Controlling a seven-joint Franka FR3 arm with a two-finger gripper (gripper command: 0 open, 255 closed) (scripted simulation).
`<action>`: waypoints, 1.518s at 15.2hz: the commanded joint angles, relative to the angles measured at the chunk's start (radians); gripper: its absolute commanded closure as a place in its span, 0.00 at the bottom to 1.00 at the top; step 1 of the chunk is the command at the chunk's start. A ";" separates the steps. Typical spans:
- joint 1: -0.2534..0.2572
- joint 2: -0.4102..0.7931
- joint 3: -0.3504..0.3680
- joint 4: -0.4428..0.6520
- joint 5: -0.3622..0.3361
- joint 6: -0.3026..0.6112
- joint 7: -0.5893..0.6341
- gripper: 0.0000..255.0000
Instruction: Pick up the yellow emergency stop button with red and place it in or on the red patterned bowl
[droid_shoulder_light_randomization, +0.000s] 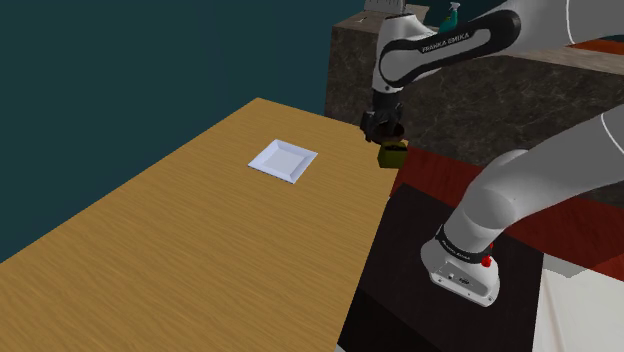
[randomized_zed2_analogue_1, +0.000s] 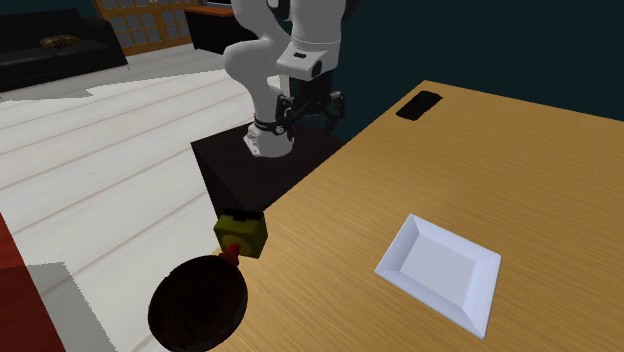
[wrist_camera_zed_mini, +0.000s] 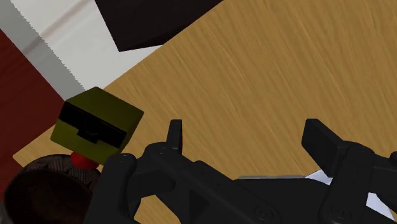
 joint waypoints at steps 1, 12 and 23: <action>-0.027 0.056 -0.012 -0.010 -0.028 0.082 0.020 0.00; -0.166 0.370 -0.087 0.061 -0.181 0.403 0.155 0.00; -0.251 0.647 -0.174 0.193 -0.281 0.616 0.277 0.00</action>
